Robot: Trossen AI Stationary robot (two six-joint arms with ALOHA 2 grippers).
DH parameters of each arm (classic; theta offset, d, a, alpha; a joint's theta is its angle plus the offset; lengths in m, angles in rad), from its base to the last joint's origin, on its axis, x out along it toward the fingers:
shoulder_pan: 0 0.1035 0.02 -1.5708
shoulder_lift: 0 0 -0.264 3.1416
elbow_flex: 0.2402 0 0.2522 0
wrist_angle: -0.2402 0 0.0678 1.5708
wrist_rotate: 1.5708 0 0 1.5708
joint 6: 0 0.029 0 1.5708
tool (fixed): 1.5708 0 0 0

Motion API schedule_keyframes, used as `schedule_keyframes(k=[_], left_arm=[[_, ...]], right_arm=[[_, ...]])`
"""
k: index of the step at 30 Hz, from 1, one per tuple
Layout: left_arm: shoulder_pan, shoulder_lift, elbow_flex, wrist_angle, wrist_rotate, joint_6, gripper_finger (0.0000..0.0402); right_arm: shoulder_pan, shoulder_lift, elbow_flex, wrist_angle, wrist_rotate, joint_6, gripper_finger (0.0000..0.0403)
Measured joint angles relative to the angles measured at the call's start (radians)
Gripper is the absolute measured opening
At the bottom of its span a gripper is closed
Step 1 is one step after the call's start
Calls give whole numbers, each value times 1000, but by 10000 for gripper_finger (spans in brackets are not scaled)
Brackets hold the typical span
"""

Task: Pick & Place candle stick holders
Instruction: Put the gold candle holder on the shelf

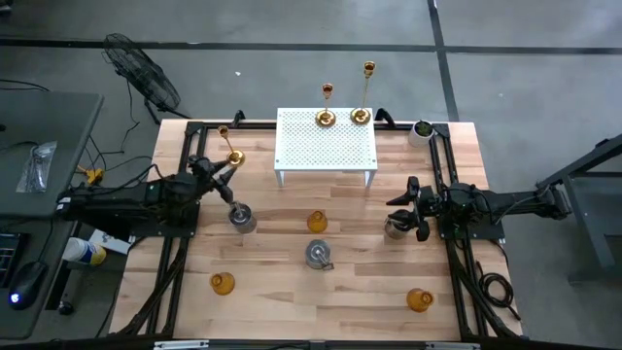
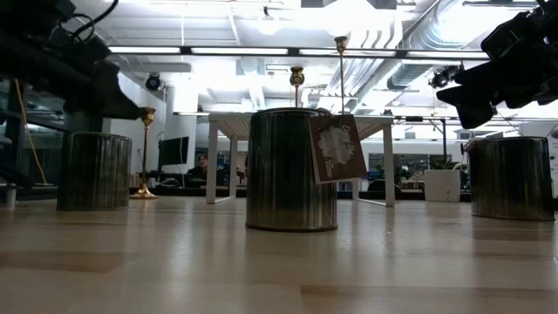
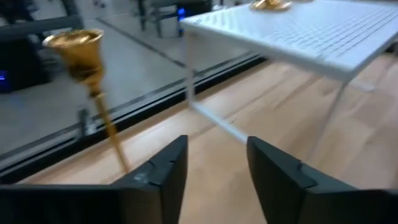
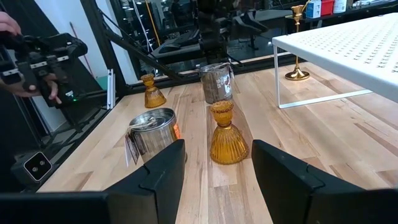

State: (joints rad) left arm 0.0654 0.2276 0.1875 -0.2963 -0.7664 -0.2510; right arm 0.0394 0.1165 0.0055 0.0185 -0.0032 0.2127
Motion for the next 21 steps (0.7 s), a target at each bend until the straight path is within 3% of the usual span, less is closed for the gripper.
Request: schedule_keyframes(k=[4, 9, 16, 21], left_arm=[[0, 22, -5, -22, -135, -59, 190], [1, 94, -5, -3, -276, -128, 193], [7, 268, -6, 148, -317, -218, 193], [98, 417, -6, 308, -311, -226, 193]], right_arm=[[0, 0, 0, 0, 0, 0, 179], [0, 0, 0, 0, 0, 0, 179], [0, 0, 0, 0, 0, 0, 179], [0, 0, 0, 0, 0, 0, 179]])
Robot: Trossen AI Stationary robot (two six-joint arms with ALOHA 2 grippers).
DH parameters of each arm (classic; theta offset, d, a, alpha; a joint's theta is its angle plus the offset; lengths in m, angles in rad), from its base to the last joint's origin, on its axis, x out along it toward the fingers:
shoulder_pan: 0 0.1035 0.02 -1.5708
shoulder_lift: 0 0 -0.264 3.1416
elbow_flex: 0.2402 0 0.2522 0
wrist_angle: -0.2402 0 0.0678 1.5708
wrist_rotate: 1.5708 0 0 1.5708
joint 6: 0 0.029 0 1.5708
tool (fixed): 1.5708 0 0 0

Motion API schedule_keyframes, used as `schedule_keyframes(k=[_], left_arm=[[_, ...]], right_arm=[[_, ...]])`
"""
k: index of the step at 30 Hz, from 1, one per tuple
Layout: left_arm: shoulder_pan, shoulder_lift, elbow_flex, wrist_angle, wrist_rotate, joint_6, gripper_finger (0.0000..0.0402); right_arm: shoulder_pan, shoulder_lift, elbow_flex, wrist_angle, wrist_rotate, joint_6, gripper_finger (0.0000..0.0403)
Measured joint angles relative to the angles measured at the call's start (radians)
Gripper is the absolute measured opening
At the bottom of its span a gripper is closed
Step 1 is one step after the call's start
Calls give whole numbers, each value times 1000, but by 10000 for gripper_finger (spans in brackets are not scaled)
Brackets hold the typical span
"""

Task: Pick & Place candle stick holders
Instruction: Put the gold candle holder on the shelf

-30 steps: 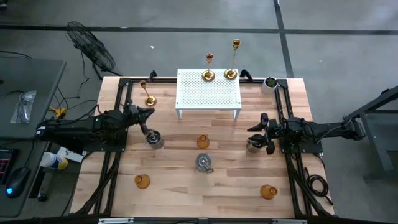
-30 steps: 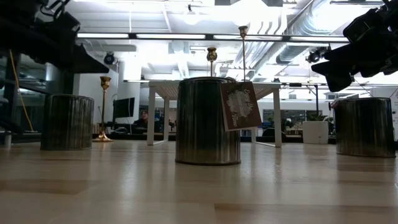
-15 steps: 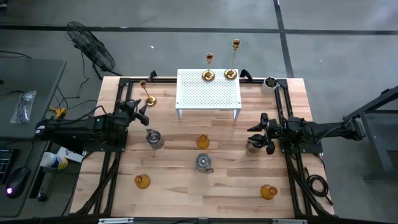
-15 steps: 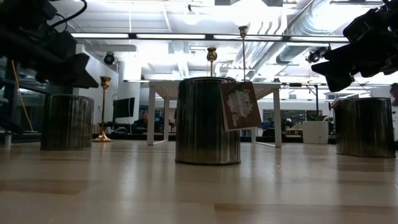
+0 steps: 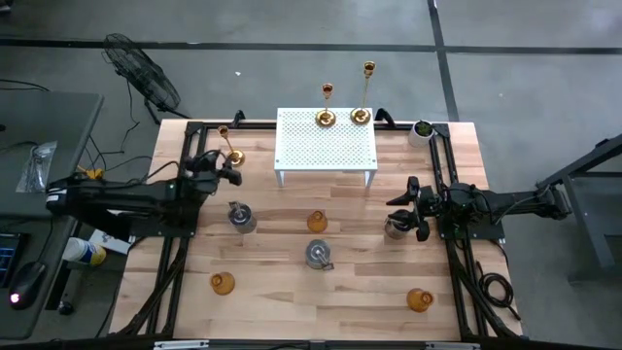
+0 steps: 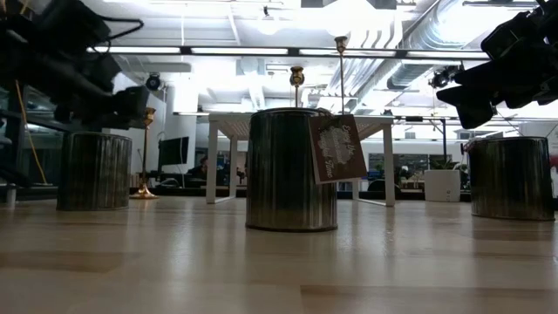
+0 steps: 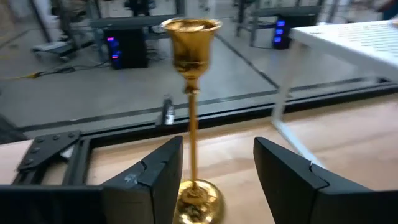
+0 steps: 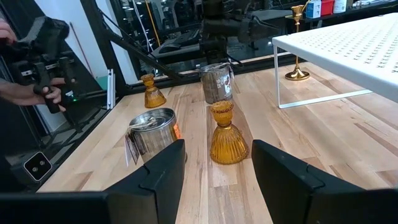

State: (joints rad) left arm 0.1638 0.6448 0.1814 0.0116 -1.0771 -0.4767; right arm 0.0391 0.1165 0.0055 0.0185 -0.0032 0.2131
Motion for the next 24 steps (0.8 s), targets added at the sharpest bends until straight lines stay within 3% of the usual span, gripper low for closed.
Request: schedule_keyframes(k=[16, 24], left_arm=[[171, 368, 0, 427, 16, -4, 193], [234, 506, 0, 591, 81, -2, 193]], right_arm=[[0, 0, 0, 0, 0, 0, 179], [0, 0, 0, 0, 0, 0, 179]])
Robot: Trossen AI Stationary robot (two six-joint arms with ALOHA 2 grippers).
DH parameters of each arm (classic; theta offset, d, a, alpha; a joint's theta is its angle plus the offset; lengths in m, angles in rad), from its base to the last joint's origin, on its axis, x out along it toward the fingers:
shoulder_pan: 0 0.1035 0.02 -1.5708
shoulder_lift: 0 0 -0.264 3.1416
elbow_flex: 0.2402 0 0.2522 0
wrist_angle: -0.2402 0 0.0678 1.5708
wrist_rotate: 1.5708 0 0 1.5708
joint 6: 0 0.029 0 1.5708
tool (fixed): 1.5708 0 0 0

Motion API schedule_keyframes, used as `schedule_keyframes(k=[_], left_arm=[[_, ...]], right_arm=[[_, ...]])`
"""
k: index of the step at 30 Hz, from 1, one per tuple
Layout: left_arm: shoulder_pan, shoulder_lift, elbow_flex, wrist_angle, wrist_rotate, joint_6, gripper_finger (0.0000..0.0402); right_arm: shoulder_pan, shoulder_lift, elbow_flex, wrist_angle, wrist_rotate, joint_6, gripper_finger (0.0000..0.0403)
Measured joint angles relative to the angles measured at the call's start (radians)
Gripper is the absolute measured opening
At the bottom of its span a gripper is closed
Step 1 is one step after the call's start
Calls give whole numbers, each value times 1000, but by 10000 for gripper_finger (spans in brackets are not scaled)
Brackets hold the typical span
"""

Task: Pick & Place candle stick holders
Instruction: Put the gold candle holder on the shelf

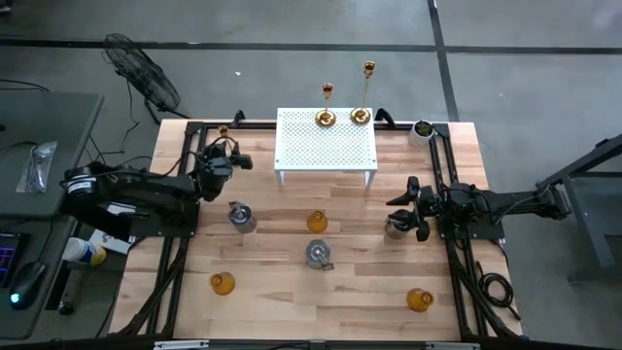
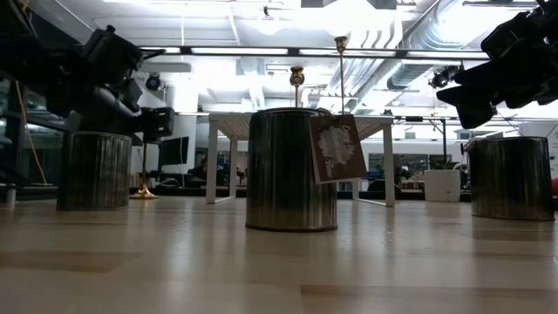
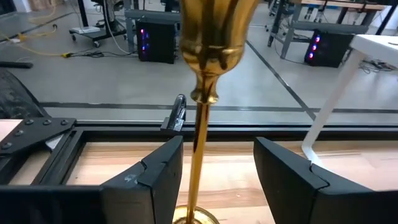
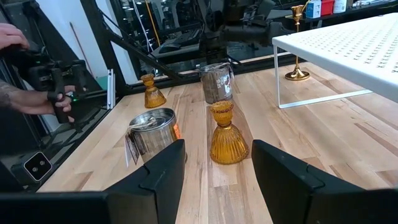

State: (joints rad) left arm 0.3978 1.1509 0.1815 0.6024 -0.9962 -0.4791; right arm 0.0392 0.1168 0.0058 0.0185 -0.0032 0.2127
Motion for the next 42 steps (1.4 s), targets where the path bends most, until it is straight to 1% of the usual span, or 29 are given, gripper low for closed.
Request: schedule_keyframes(k=[5, 13, 18, 24, 39, 42], left_arm=[[31, 33, 0, 31, 0, 1, 193], [61, 33, 1, 46, -8, 1, 188], [61, 33, 21, 47, -1, 2, 148], [61, 33, 27, 46, -22, 2, 95], [61, 33, 27, 43, -23, 3, 21], [60, 33, 28, 44, -19, 4, 12]], right_arm=[[0, 0, 0, 0, 0, 0, 179], [0, 0, 0, 0, 0, 0, 179], [0, 0, 0, 0, 0, 0, 179], [0, 0, 0, 0, 0, 0, 179], [0, 0, 0, 0, 0, 0, 179], [0, 0, 0, 0, 0, 0, 179]])
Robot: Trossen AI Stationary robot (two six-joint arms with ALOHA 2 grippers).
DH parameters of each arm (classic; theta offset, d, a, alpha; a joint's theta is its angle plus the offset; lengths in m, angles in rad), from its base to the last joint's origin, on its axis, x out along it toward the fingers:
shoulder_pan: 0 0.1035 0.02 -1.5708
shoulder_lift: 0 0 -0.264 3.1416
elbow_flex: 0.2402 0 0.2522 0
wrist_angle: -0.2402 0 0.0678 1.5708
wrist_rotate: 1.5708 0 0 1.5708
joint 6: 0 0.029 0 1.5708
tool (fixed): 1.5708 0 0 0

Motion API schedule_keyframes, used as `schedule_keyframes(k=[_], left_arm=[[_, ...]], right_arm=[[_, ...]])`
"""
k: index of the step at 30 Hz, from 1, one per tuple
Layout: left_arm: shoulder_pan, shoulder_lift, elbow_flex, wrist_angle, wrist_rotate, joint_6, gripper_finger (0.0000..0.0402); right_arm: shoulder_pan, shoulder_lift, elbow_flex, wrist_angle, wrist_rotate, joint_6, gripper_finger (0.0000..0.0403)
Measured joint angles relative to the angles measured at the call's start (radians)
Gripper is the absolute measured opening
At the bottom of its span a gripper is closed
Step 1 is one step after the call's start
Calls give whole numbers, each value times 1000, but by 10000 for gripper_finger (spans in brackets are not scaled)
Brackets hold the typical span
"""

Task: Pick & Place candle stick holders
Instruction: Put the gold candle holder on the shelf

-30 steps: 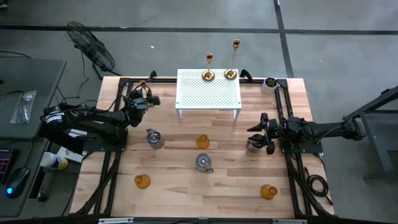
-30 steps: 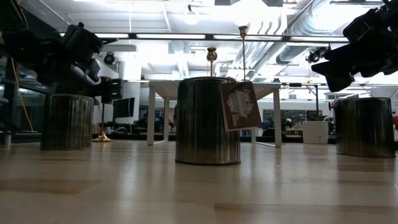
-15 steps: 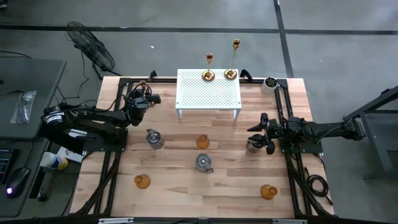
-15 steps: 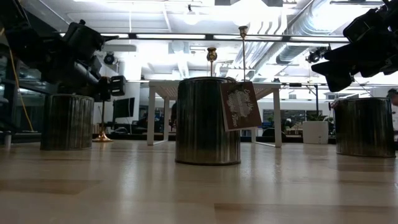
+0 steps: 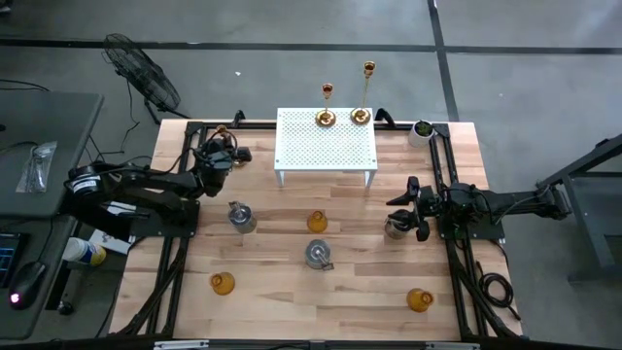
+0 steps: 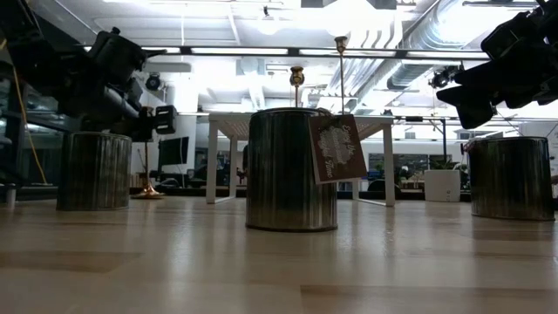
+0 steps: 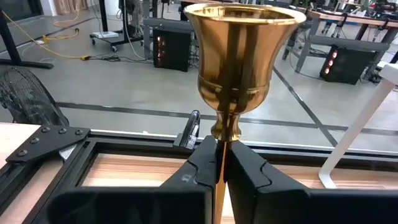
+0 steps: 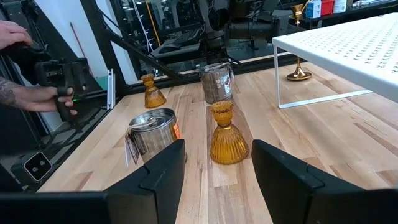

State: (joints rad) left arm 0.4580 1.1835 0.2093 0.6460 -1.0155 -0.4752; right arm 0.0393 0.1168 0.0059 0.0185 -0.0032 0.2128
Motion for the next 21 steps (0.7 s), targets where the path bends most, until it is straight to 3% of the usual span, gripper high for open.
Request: schedule_keyframes(k=[4, 8, 14, 21], left_arm=[[0, 0, 18, -6, 15, 20, 17], [0, 0, 77, -7, 37, 138, 21], [0, -1, 239, -70, 116, 336, 17], [0, -2, 447, -219, 116, 441, 16]], right_arm=[[0, 0, 0, 0, 0, 0, 179], [0, 0, 0, 0, 0, 0, 179], [0, 0, 0, 0, 0, 0, 179], [0, 0, 0, 0, 0, 0, 179]])
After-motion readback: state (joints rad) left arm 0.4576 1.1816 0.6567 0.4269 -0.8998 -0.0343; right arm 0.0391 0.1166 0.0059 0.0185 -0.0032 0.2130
